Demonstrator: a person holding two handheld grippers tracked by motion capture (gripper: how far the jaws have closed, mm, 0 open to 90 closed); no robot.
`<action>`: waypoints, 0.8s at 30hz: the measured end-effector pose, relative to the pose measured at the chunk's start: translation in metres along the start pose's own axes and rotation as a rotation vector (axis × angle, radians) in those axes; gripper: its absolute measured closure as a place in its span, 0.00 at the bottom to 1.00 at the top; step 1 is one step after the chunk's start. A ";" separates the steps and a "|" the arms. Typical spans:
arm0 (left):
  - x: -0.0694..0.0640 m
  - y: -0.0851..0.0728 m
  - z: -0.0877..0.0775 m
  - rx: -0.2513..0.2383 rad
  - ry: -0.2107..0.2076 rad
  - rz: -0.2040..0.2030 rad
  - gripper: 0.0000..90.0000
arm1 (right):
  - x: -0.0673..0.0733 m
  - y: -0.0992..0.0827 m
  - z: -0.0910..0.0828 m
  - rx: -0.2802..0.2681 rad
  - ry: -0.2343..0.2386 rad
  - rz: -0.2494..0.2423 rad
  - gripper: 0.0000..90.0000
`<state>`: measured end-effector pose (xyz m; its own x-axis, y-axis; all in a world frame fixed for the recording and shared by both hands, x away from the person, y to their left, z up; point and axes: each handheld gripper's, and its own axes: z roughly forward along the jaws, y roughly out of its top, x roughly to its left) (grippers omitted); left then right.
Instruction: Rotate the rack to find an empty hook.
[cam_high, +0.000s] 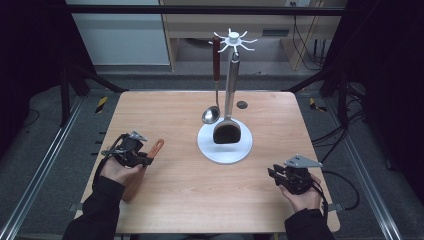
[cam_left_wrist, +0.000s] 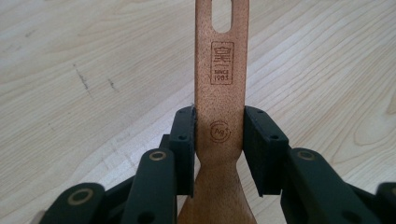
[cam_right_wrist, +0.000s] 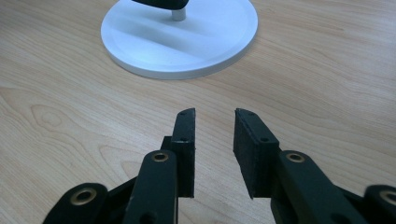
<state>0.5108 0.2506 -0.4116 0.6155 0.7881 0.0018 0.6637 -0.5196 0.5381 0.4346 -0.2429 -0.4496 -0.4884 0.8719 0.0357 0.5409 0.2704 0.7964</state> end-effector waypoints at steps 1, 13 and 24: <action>0.000 0.000 -0.002 -0.012 0.001 -0.002 0.73 | 0.000 0.000 0.000 -0.002 -0.001 -0.003 0.78; -0.008 0.005 -0.028 -0.145 0.009 -0.003 0.73 | -0.001 0.000 0.000 -0.005 -0.001 -0.006 0.78; -0.024 0.012 -0.057 -0.324 0.005 0.014 0.73 | -0.001 0.000 0.000 -0.013 -0.010 -0.006 0.77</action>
<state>0.4800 0.2446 -0.3574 0.6214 0.7834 0.0146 0.4848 -0.3991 0.7783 0.4351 -0.2434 -0.4494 -0.4847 0.8743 0.0255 0.5295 0.2701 0.8042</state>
